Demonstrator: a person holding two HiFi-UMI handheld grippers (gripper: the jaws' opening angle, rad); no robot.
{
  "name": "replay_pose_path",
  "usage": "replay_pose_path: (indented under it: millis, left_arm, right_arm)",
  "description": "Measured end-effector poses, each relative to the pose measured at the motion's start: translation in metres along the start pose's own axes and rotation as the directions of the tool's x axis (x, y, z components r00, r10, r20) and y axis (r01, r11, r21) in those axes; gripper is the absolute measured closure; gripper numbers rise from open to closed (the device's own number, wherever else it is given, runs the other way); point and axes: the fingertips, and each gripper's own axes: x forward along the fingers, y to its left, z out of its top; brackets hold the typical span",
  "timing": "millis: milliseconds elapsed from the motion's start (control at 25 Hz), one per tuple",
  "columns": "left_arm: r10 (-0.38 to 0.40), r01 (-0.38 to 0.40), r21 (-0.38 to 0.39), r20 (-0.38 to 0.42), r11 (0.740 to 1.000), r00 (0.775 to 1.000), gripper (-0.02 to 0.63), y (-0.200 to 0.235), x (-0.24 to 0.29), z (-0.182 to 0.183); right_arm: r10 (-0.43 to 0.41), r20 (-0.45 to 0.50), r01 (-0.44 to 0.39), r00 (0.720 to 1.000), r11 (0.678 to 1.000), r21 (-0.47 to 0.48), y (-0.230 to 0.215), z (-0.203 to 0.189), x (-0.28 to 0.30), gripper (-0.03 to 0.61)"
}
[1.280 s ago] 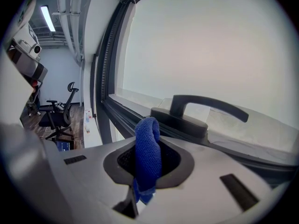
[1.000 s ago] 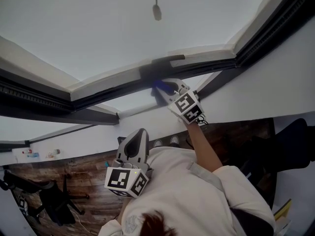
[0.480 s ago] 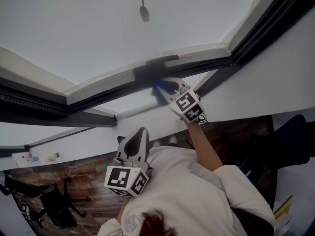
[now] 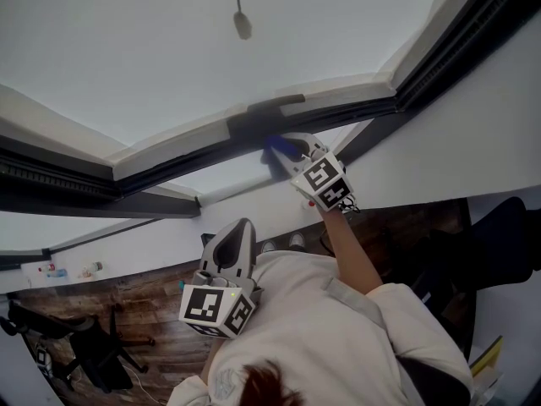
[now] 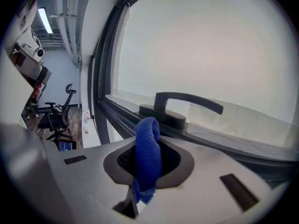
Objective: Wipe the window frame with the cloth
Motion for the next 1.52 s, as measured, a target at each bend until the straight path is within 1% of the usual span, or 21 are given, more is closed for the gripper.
replay_pose_path:
  millis: [920, 1520]
  left_arm:
    - [-0.022, 0.023, 0.005, -0.010, 1.000, 1.000, 0.609, -0.017, 0.015, -0.003]
    - [-0.030, 0.030, 0.015, -0.016, 0.999, 0.999, 0.609, -0.026, 0.025, -0.003]
  right_arm:
    - [-0.026, -0.003, 0.026, 1.000, 1.000, 0.012, -0.021, -0.009, -0.015, 0.529]
    - [-0.018, 0.000, 0.018, 1.000, 1.000, 0.017, -0.030, -0.014, -0.022, 0.529]
